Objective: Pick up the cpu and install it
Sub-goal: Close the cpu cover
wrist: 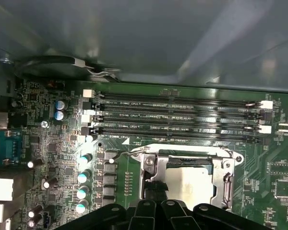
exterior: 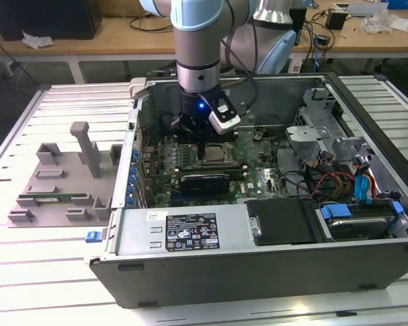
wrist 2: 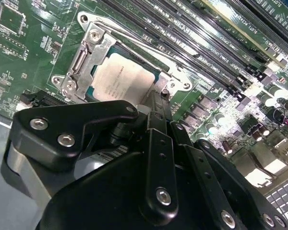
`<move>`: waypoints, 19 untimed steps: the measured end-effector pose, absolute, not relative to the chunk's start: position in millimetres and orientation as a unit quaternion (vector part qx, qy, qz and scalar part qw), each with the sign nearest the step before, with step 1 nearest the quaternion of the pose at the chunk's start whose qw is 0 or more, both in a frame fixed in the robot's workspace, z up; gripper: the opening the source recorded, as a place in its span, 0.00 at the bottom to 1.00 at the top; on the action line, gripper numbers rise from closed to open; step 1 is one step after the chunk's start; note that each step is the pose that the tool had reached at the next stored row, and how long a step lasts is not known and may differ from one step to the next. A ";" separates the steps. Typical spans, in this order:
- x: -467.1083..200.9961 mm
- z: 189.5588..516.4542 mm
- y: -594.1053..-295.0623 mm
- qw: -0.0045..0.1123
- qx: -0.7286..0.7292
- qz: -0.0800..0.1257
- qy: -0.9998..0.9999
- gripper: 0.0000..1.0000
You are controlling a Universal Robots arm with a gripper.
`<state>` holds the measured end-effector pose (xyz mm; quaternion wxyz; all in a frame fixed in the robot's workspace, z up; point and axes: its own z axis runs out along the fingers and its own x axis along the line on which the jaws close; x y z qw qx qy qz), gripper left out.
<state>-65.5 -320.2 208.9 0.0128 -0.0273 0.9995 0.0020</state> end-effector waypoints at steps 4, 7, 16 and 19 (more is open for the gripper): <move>-66.4 207.0 -320.3 0.013 -0.027 0.002 1.000 0.11; -65.3 206.8 -320.3 0.013 -0.027 0.002 1.000 0.11; -56.1 206.6 -320.3 0.013 -0.027 0.002 1.000 0.11; -56.1 208.0 -320.3 0.013 -0.027 0.002 1.000 0.11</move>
